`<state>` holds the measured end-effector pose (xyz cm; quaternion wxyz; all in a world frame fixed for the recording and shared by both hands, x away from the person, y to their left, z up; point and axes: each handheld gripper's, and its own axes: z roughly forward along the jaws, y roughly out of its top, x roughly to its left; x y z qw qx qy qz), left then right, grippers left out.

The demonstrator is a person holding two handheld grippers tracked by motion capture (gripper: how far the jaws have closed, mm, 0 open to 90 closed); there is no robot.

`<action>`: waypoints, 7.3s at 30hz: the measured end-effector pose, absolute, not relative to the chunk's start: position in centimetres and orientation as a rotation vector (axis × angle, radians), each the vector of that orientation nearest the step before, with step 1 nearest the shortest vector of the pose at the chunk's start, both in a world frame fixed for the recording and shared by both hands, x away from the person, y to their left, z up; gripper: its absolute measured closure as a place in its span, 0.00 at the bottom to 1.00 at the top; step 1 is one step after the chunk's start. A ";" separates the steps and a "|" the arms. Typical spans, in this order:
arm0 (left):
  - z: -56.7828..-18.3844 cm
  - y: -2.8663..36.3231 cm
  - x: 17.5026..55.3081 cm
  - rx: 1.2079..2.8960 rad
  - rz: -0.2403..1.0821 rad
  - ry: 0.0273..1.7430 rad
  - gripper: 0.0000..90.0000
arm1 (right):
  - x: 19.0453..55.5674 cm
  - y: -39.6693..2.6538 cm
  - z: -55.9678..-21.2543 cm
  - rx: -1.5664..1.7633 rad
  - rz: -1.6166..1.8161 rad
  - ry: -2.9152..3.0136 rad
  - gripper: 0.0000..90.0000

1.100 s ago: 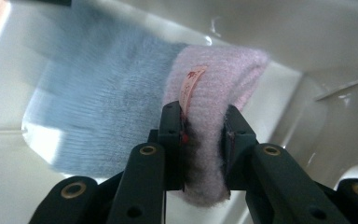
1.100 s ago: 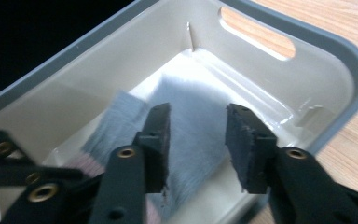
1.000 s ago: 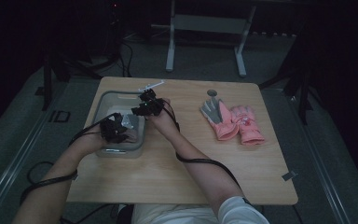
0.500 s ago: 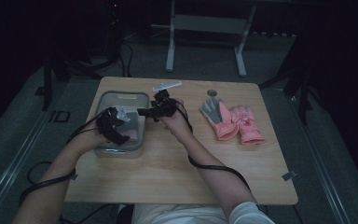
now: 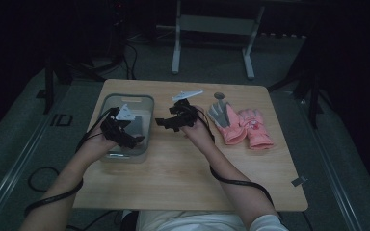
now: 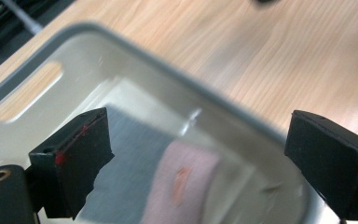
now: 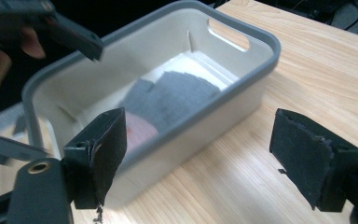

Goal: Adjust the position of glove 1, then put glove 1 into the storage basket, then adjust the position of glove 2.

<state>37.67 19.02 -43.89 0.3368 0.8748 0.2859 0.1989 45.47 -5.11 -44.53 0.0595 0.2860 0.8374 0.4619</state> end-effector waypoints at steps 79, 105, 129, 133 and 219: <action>-54.7 6.7 30.2 2.302 0.339 0.581 0.08 | 52.8 -22.6 -51.4 0.963 0.710 2.407 0.64; -55.0 6.6 30.2 2.328 0.328 0.544 0.08 | 51.2 -23.0 -49.0 1.238 0.987 2.235 0.99; -55.0 6.6 30.1 2.326 0.337 0.540 0.08 | 39.0 -18.5 -43.9 1.361 1.106 1.983 0.99; -55.0 6.6 30.0 2.326 0.336 0.540 0.08 | 38.7 -18.0 -46.8 1.472 1.111 1.995 0.99; -55.2 6.7 30.0 2.333 0.340 0.528 0.08 | 45.4 -31.9 -47.5 1.456 0.831 1.941 0.95</action>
